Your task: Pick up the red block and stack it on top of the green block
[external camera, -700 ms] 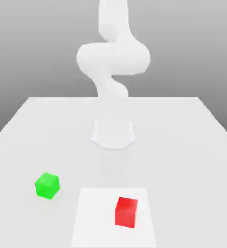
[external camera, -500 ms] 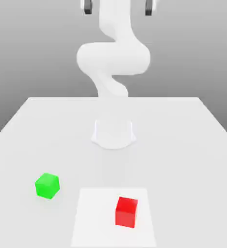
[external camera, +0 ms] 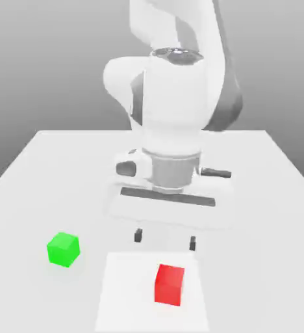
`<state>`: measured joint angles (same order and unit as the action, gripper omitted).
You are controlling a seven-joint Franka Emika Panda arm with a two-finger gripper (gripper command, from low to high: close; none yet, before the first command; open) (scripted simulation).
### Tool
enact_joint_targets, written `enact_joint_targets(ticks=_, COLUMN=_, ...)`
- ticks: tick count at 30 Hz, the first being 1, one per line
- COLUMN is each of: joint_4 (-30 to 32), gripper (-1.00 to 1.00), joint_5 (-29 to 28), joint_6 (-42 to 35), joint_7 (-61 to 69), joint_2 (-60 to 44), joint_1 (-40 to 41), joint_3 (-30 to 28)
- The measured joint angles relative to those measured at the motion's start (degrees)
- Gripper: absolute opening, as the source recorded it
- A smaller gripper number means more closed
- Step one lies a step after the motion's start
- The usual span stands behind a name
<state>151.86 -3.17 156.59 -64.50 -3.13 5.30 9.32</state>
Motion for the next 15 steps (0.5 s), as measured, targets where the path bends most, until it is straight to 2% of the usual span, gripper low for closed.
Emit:
enact_joint_targets(ticks=6, joint_4=-0.81, gripper=0.0, joint_5=-3.67, joint_6=9.7, joint_7=-3.43, joint_2=-12.21, joint_1=-2.08, joint_3=-2.9)
enact_joint_targets(ticks=7, joint_4=-1.01, gripper=-1.0, joint_5=-4.17, joint_6=10.88, joint_7=-3.79, joint_2=-13.63, joint_1=-2.73, joint_3=-3.66)
enact_joint_targets(ticks=15, joint_4=-0.8, gripper=-1.0, joint_5=-3.61, joint_6=9.84, joint_7=-3.44, joint_2=-12.26, joint_1=-2.3, joint_3=-3.09)
